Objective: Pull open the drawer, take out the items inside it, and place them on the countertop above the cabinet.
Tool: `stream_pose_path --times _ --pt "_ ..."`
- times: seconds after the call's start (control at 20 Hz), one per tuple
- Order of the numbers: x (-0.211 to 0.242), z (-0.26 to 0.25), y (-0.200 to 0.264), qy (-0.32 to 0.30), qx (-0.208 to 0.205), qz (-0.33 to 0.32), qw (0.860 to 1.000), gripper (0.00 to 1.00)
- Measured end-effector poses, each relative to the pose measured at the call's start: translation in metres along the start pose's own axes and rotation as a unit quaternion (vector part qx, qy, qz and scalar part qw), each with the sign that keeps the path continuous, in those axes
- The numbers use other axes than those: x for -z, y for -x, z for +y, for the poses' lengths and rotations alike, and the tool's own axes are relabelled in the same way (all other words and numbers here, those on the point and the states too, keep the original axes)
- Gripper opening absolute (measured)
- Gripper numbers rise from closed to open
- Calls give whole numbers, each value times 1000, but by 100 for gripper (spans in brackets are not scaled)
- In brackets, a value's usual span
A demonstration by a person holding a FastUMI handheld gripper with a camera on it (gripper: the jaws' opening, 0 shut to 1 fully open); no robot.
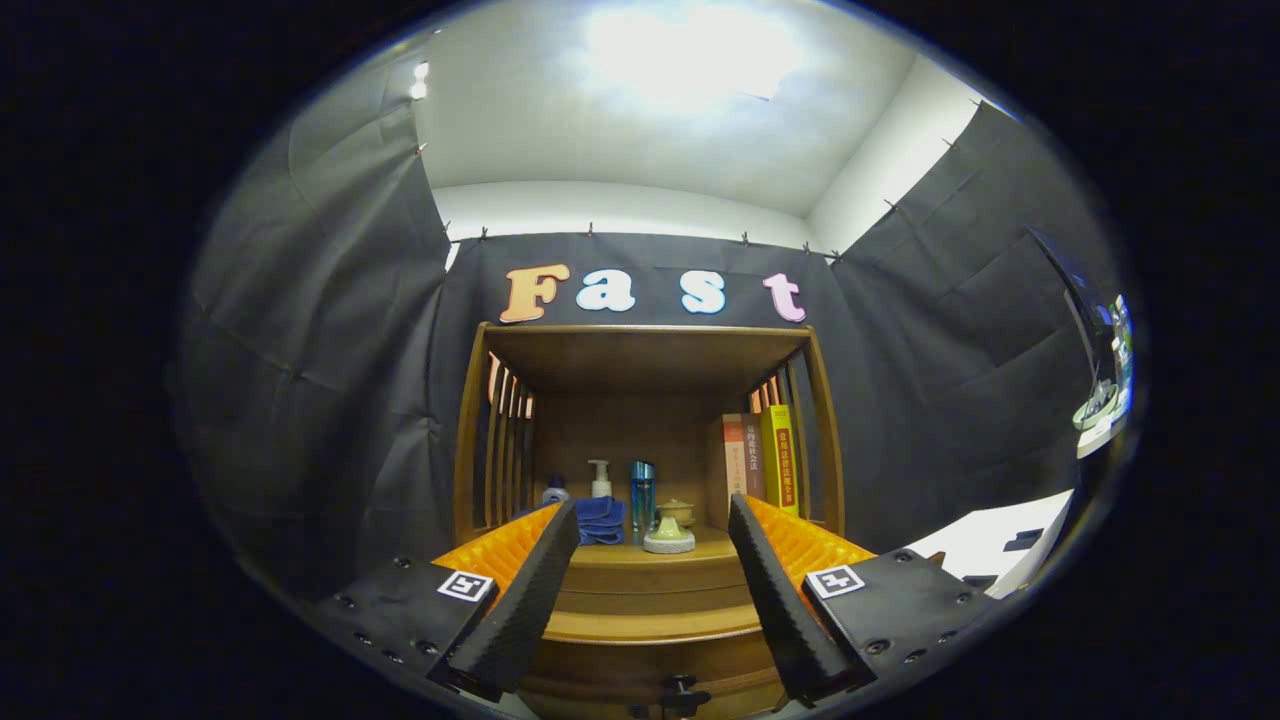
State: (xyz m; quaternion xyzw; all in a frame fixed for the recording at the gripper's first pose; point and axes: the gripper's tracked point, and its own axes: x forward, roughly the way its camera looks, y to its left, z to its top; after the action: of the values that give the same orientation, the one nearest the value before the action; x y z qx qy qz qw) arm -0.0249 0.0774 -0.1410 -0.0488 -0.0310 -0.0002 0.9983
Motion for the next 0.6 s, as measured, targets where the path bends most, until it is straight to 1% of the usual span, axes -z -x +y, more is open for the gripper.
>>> stream_pose_path --times 0.2,0.4,0.6 --pt "27 13 12 0 -20 6 1000 98" --pt "59 4 12 -1 -8 20 1000 98" --pt "101 -4 8 14 -8 59 998 98"
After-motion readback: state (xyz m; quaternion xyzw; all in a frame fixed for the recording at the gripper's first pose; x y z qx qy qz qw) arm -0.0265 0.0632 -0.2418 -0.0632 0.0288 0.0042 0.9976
